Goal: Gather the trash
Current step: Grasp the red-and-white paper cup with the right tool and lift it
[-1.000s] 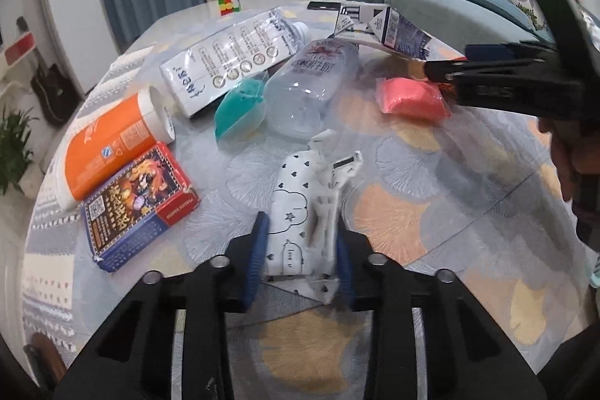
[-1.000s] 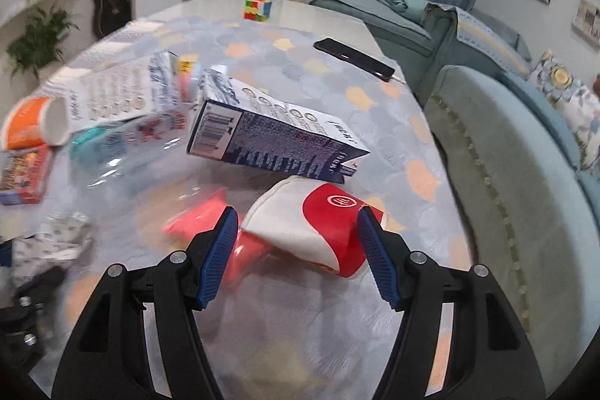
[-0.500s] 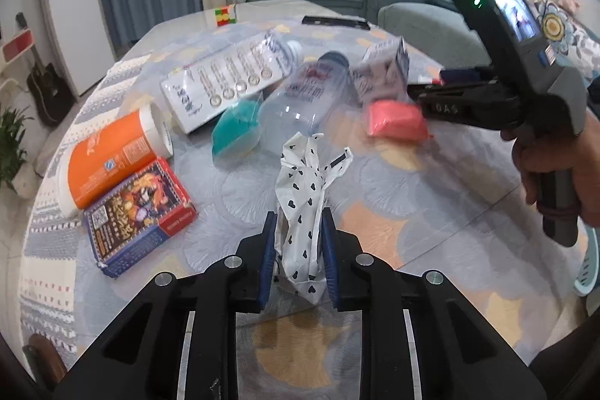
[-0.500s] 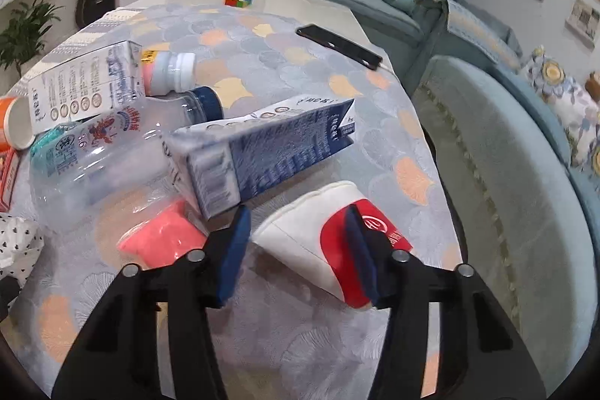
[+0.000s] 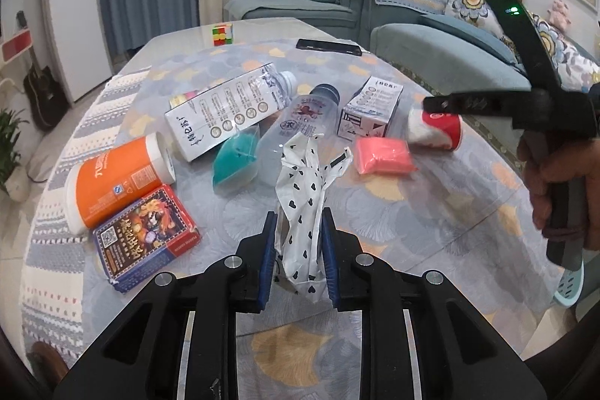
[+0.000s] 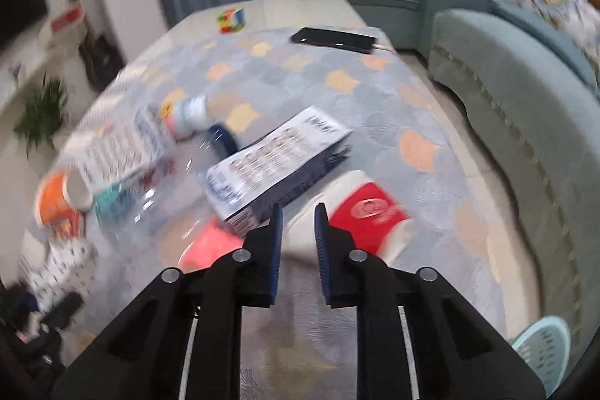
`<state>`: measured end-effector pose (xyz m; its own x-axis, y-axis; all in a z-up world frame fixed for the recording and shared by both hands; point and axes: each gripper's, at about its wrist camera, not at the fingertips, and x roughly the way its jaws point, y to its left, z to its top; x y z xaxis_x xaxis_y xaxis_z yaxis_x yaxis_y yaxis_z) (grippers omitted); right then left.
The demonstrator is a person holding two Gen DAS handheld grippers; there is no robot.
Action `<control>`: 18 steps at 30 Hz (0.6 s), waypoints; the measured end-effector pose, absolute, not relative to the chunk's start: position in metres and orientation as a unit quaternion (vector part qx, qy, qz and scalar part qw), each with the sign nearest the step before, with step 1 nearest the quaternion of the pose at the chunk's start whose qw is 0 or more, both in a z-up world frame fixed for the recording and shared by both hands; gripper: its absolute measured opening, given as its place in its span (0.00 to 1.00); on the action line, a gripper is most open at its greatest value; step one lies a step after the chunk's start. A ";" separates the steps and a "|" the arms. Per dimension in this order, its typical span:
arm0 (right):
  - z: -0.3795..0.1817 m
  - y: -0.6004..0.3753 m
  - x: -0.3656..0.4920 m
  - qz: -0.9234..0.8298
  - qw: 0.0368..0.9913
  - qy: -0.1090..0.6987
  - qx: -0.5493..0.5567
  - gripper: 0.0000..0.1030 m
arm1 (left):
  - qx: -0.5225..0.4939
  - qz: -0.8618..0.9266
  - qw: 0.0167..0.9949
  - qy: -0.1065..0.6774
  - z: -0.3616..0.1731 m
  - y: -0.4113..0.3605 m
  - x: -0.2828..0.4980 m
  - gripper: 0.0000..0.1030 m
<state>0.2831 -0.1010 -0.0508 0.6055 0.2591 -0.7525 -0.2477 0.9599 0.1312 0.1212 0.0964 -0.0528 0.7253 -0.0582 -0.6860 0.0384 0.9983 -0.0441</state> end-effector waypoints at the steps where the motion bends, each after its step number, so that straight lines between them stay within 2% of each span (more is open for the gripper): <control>1: -0.049 -0.113 0.286 0.123 0.901 0.414 0.027 0.48 | -0.014 -0.026 0.929 0.369 -0.053 0.097 0.121 0.20; 3: -0.049 -0.132 0.286 0.077 0.914 0.394 0.055 0.85 | -0.014 -0.027 0.928 0.372 -0.054 0.096 0.122 0.20; 12: -0.088 -0.138 0.308 0.065 0.882 0.455 0.102 0.86 | -0.014 -0.030 0.925 0.378 -0.056 0.096 0.122 0.21; 18: -0.108 -0.119 0.319 0.050 0.878 0.470 0.071 0.86 | 0.004 -0.026 0.931 0.365 -0.053 0.092 0.118 0.21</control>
